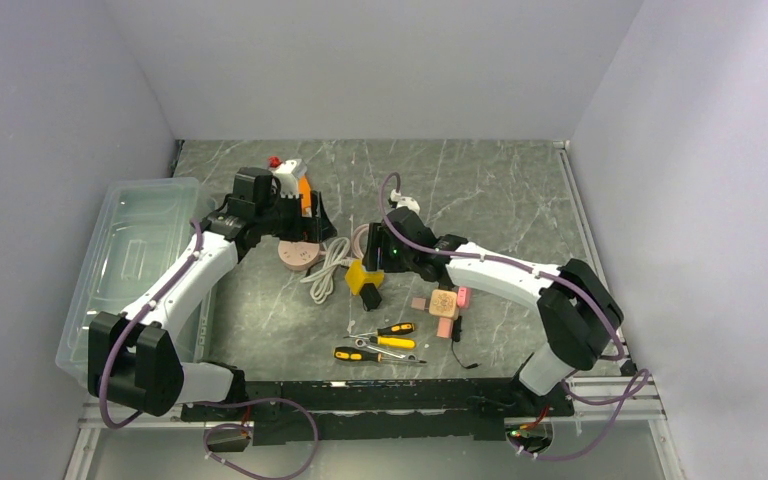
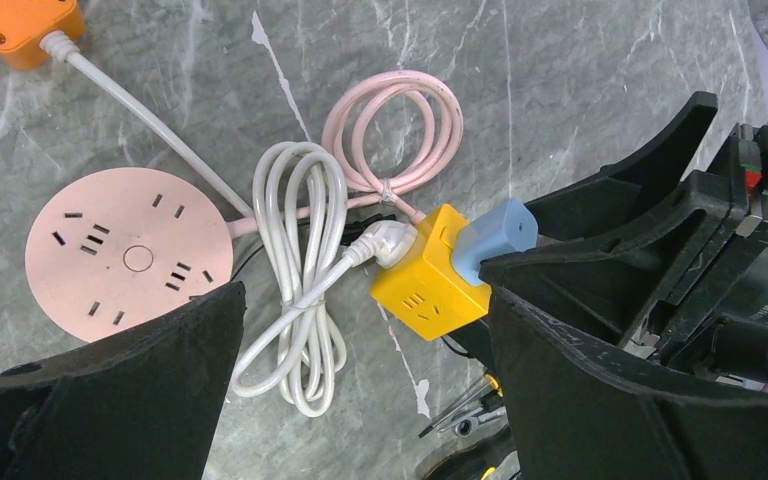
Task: Pull the plug off the socket
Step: Move the socket to the center of the board, then remove the plug from the socket.
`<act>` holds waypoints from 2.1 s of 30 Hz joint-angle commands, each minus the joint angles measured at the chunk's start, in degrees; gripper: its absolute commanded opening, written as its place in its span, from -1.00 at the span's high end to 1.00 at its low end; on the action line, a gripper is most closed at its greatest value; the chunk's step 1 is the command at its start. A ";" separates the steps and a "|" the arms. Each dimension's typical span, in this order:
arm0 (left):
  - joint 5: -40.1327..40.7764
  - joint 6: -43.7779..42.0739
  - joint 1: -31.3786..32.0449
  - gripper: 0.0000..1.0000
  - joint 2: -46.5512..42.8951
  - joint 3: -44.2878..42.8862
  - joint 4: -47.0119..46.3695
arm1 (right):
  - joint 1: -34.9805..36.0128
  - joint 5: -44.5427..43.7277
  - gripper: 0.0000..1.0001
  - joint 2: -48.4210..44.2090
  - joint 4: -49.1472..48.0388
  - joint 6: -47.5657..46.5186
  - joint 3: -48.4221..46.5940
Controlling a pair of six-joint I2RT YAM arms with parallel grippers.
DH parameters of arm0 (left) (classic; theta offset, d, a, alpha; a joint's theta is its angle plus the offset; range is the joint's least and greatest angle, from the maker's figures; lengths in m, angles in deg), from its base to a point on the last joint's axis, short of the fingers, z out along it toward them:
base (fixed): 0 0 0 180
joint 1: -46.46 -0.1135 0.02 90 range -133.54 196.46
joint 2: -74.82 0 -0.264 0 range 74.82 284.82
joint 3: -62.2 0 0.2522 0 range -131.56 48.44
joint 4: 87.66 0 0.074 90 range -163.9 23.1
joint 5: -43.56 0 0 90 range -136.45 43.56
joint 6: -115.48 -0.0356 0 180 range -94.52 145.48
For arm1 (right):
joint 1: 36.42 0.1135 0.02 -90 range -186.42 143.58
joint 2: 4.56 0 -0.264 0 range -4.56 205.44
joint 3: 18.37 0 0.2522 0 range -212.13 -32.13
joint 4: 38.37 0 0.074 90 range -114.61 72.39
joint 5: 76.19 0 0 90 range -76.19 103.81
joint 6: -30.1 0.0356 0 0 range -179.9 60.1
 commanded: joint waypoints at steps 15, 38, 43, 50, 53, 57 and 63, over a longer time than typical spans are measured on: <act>-2.28 1.68 0.52 -0.90 0.29 -0.42 -0.98 | -1.36 2.62 0.20 1.20 -4.40 -1.59 -1.20; -20.98 20.75 3.83 -0.62 14.36 7.19 -15.31 | 1.46 -12.36 1.00 -7.65 -18.62 11.20 15.00; -15.57 18.53 6.37 -0.60 11.46 6.90 -12.80 | 1.67 -13.63 1.00 -7.72 -17.93 11.74 14.94; -13.83 20.73 8.06 -0.62 13.43 7.56 -11.63 | 1.80 -14.82 1.00 -8.72 -17.80 12.11 15.27; -13.89 21.80 8.12 -0.62 14.75 7.77 -11.90 | 1.75 -14.92 1.00 -9.08 -17.93 12.43 15.57; -14.52 24.05 8.16 -0.63 15.44 9.17 -14.01 | 1.82 -14.92 1.00 -9.19 -18.10 12.66 15.72; -15.35 27.25 8.16 -0.66 17.48 10.27 -17.29 | 1.93 -14.85 1.00 -9.90 -18.75 13.07 16.35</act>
